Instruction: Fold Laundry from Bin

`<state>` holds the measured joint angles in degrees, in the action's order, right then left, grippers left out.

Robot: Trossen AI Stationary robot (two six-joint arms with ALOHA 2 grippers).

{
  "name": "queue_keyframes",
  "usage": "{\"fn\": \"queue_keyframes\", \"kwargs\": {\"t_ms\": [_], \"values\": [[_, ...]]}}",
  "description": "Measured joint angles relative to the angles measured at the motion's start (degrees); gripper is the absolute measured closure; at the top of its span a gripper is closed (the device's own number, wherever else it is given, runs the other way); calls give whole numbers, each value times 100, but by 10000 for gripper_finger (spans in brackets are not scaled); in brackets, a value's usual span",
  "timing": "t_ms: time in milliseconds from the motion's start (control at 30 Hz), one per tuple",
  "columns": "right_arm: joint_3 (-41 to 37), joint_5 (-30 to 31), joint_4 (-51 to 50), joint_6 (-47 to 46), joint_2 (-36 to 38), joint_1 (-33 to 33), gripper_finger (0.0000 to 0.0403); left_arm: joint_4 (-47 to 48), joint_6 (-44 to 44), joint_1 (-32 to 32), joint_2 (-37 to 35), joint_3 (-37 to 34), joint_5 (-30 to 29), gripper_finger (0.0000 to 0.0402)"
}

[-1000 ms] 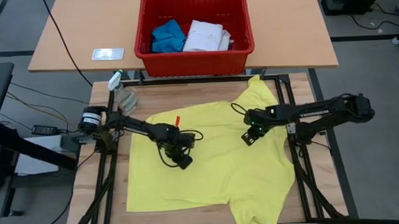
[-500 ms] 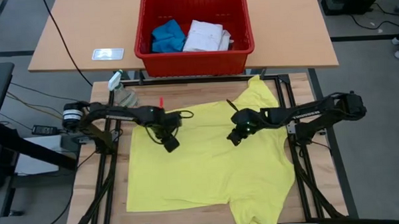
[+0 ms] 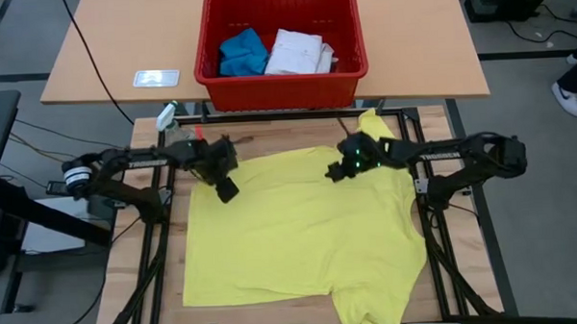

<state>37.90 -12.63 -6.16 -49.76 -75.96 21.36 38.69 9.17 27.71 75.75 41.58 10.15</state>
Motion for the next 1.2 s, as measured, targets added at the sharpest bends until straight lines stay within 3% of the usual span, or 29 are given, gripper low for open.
{"fn": "queue_keyframes", "kwargs": {"t_ms": [233, 400, 500, 633, 700, 867, 967, 1200], "values": [[790, 251, -1356, 382, 4, 643, 293, -62, -1128, 994, 301, 1, 606, 209], [827, 400, -1662, 1134, 4, 927, 293, -70, -1878, 1026, 507, 1, 548, 190], [827, 225, -1655, 1809, 4, 1011, 292, -196, -1783, 996, 535, 1, 511, 189], [827, -801, -1663, 2555, 4, 1068, 295, -1082, -1054, 996, 531, 1, 507, 189], [827, -994, -1676, 2895, 4, 1078, 302, -1474, -729, 993, 530, 5, 506, 189], [827, 445, -1669, 2787, 4, 1140, 337, -2536, -151, 854, 528, 13, 518, 189], [827, 345, -1672, 2789, 4, 1369, 356, -2093, 251, 843, 528, 126, 800, 189], [827, -3, -2083, 2566, 4, 1808, 365, -399, 294, 880, 524, 158, 736, 196]]}}
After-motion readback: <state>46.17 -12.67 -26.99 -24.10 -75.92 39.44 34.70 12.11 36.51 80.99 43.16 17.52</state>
